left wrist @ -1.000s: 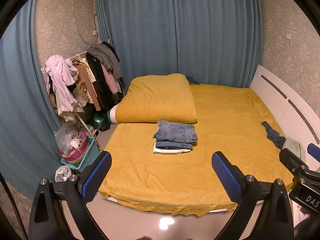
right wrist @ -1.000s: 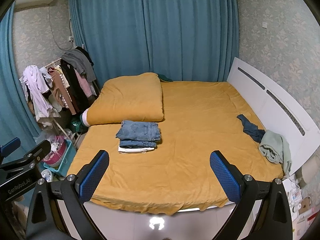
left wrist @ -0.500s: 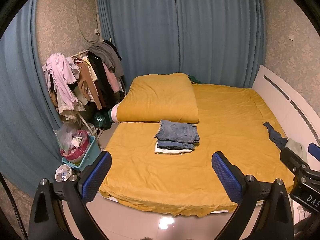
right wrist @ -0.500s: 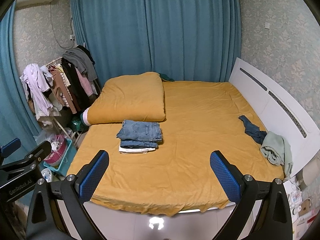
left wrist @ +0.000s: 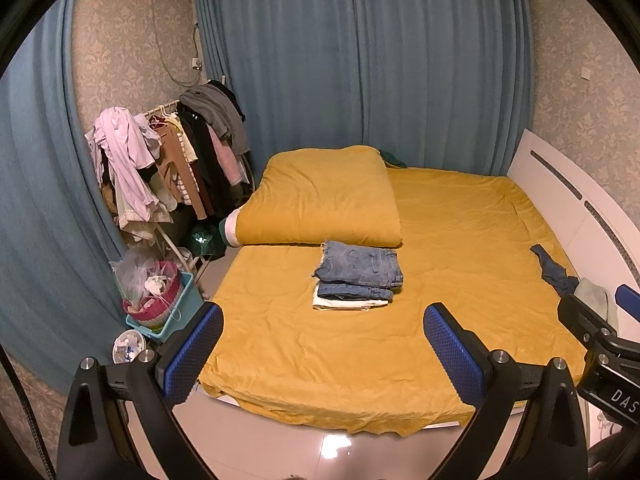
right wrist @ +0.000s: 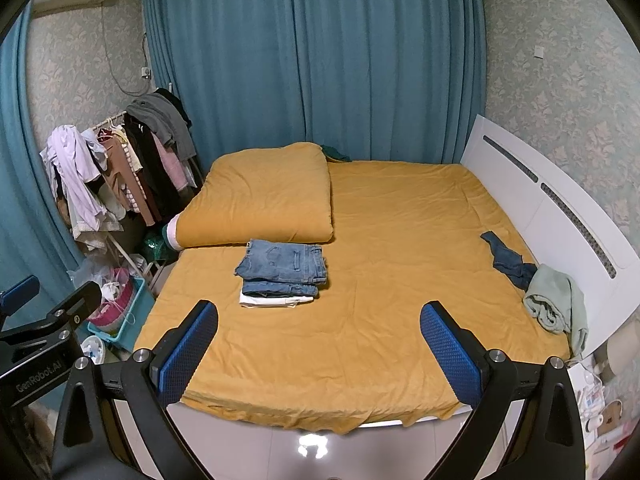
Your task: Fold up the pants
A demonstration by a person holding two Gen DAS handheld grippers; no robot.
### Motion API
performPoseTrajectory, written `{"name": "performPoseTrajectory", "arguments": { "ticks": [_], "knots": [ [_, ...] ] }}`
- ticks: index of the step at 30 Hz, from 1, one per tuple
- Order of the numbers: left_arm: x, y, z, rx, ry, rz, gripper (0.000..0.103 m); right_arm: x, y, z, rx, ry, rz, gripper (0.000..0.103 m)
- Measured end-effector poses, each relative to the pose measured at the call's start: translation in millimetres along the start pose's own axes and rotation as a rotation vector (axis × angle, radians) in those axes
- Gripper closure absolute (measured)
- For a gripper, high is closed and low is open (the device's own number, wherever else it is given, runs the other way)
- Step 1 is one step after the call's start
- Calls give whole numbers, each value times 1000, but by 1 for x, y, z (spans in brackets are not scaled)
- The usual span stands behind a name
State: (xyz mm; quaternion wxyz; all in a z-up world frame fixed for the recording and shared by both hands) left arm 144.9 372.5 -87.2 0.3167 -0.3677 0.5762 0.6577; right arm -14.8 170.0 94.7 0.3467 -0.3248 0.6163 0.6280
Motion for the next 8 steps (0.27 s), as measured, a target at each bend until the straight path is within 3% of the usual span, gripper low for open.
{"name": "performPoseTrajectory", "arguments": {
  "ticks": [8],
  "knots": [
    [-2,-4,3,4,11,-9,0,1,-2,3,2,2,0,0]
  ]
}}
Point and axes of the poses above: each gripper's, at about its wrist camera, not at the fingertips, and y roughly against the way its jaws point, z to its left, x to its underside, the point moved 10 cm from there along -y, roughly the way its jaws point, and after that the axes turned 7 degrees about -z, right-handed, at the moved point
